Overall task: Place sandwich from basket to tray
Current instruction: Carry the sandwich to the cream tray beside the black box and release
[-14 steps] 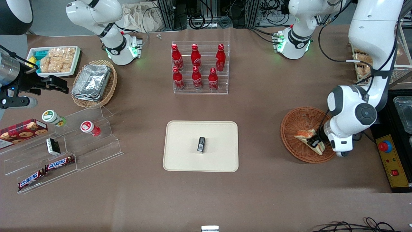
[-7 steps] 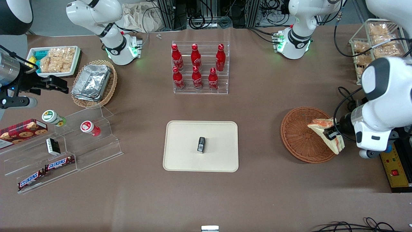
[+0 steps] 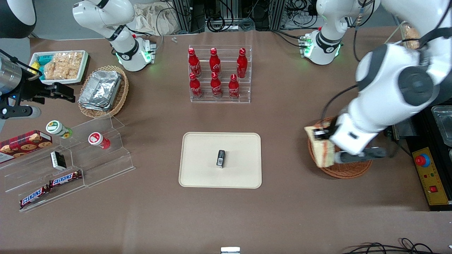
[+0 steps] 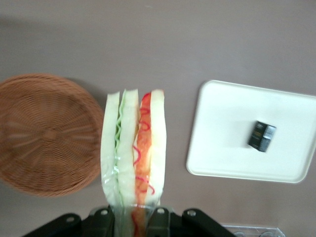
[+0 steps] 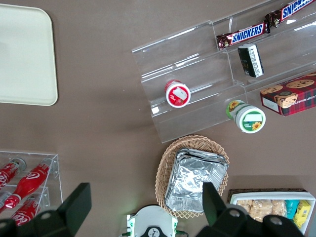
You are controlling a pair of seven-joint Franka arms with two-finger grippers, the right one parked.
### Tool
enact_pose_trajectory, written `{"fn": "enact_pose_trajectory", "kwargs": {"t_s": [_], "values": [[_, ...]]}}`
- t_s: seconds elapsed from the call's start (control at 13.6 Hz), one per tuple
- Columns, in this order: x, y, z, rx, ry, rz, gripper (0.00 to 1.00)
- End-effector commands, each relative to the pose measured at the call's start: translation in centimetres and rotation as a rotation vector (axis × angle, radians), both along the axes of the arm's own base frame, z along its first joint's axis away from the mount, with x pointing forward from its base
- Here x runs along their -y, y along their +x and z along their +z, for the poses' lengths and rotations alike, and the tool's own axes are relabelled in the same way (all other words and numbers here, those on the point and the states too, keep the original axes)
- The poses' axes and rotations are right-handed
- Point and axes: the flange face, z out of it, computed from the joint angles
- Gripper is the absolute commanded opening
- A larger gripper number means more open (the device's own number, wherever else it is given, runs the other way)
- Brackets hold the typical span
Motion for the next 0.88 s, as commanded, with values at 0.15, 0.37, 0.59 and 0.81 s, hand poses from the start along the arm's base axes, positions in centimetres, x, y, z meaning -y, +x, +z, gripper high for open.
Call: {"fn": "enact_pose_trajectory", "kwargs": {"t_s": [0.15, 0.37, 0.59, 0.81], "values": [[10.6, 1.8, -9.2, -0.04, -0.005, -0.083, 0.0], [14.5, 1.7, -15.8, -0.044, -0.035, -0.114, 0.0], [16.1, 1.3, -21.5, -0.063, -0.022, -0.137, 0.0], [17.0, 1.3, -25.8, -0.048, -0.023, -0.143, 0.0]]}}
